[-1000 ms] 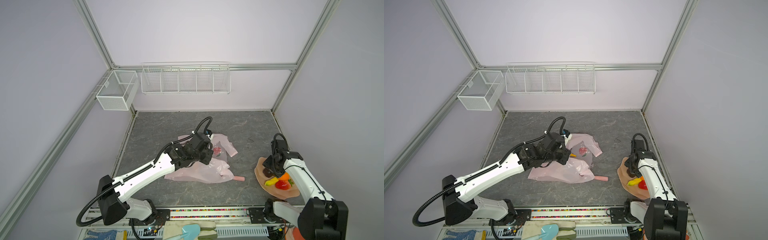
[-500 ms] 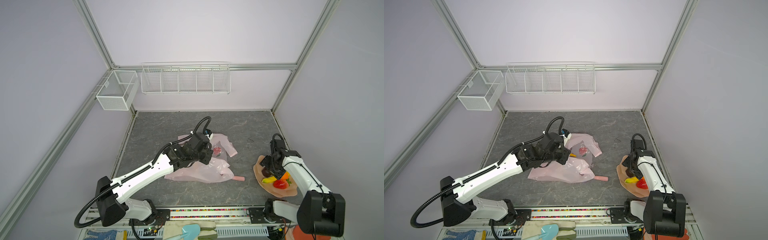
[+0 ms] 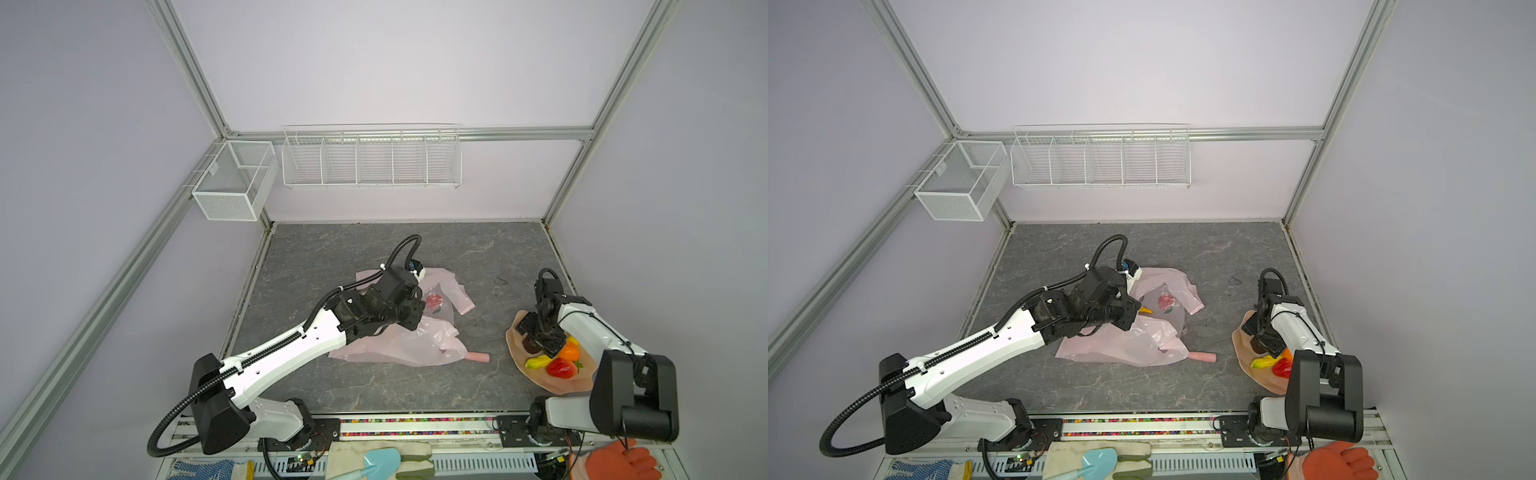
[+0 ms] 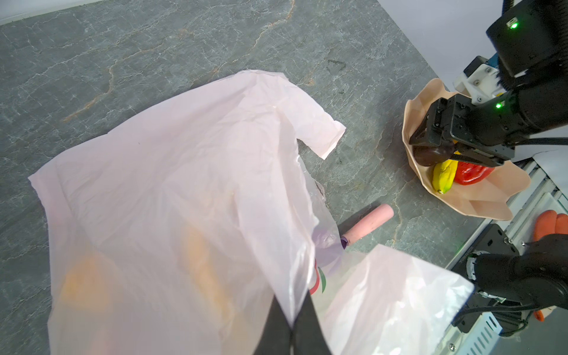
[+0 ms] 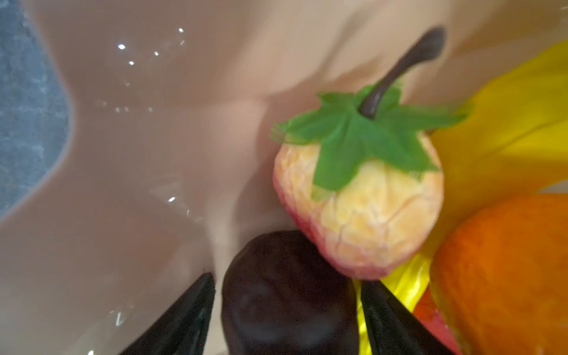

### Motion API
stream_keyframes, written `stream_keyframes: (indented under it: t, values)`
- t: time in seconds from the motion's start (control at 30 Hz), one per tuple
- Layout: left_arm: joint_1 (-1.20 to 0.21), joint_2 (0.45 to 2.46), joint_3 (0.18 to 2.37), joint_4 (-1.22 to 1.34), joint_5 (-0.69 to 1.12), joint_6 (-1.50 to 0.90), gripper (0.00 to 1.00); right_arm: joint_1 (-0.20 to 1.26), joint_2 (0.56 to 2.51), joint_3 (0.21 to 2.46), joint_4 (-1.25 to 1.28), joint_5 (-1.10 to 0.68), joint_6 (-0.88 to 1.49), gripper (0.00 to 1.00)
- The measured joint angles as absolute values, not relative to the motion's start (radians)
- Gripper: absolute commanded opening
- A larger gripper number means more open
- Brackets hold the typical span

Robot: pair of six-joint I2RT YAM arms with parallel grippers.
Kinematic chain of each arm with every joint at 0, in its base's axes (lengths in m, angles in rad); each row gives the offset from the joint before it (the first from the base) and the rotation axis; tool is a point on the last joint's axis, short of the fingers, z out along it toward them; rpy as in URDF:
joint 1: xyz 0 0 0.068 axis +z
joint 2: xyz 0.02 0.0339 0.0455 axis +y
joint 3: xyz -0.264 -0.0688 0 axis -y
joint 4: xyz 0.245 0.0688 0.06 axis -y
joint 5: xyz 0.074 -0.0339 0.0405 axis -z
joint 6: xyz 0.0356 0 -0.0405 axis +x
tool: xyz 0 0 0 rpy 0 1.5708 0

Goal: Place the fruits into the plastic bag
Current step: Pick up the fruit from the plate.

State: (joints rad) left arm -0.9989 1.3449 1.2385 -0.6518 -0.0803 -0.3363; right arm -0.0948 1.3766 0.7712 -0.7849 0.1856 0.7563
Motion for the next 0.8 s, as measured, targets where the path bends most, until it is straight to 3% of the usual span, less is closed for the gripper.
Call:
stream_keyframes:
  t: [0.1, 0.27, 0.8]
  values:
    - [-0.999, 1.339, 1.238, -0.652, -0.081, -0.336, 0.00, -0.095, 1.392, 0.771, -0.778, 0.182, 0.759, 0.57]
    - [-0.999, 1.336, 1.238, -0.653, -0.081, -0.336, 0.00, -0.095, 1.379, 0.771, -0.781, 0.178, 0.754, 0.50]
    - [-0.999, 1.336, 1.238, -0.655, -0.081, -0.336, 0.00, -0.095, 1.110, 0.818, -0.840, 0.065, 0.720, 0.47]
